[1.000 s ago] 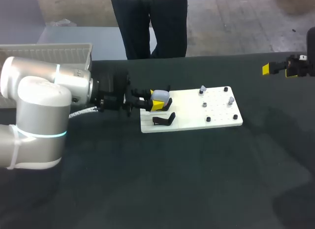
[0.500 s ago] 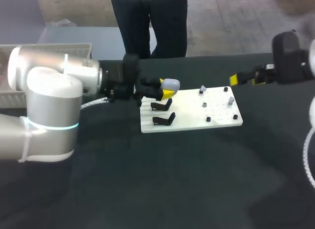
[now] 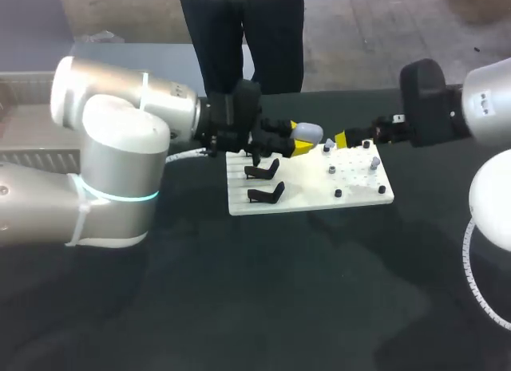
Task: Pick up each earbud case from the left stands, insert the matching earbuds, close the lid, and place the case in the box.
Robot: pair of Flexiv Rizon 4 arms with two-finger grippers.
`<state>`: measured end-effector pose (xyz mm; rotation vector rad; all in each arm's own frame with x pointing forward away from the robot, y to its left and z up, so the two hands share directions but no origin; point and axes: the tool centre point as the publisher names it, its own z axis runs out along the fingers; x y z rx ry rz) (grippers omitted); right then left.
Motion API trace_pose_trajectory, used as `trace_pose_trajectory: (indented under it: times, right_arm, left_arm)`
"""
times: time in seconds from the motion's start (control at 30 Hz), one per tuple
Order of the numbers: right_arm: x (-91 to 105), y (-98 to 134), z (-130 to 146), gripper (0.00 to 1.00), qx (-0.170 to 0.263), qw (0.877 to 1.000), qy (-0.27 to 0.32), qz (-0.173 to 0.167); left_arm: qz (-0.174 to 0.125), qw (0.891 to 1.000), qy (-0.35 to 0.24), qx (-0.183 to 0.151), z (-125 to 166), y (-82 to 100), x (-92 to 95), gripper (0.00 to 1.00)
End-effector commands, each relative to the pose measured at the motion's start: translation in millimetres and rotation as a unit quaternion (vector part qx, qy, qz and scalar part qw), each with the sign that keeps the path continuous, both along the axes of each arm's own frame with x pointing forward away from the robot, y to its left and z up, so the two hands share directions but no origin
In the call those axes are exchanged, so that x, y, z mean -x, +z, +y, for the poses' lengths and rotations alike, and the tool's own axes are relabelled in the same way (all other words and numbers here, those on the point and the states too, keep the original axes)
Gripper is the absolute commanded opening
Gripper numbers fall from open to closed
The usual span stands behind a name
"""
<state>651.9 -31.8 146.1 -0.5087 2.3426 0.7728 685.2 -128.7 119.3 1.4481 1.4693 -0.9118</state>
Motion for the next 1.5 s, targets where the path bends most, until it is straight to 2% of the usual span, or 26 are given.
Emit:
trace_pose_trajectory:
  times: [0.03, 0.63, 1.03, 1.17, 1.33, 1.5]
  right_arm:
    - [-4.3, -5, 8, 1.0, -0.005, 1.0, 0.009, 0.006]
    - [-16.4, -7, 15, 1.0, 0.001, 1.0, 0.014, 0.015]
    - [-20.0, -1, 13, 1.0, 0.004, 1.0, 0.012, 0.007]
    - [-18.6, 4, 11, 1.0, 0.008, 1.0, 0.007, -0.004]
    - [-16.6, 2, -1, 1.0, 0.034, 0.999, -0.029, -0.01]
    - [-13.5, -3, -18, 1.0, 0.063, 0.996, -0.058, -0.009]
  left_arm:
    - [0.003, 1.0, -0.012, -0.005, -8, 1.4, -4.1, 0.0]
    - [-0.005, 1.0, -0.027, 0.011, -8, 10.9, 13.1, 0.0]
    - [-0.007, 0.999, -0.035, 0.021, -5, 14.9, 23.8, 0.0]
    - [0.008, 0.999, -0.037, 0.03, -3, 10.4, 24.6, 0.0]
    - [0.028, 0.998, -0.032, 0.054, 5, 6.7, 21.0, 0.0]
    - [0.054, 0.993, -0.031, 0.101, 13, 9.0, 17.2, 0.0]
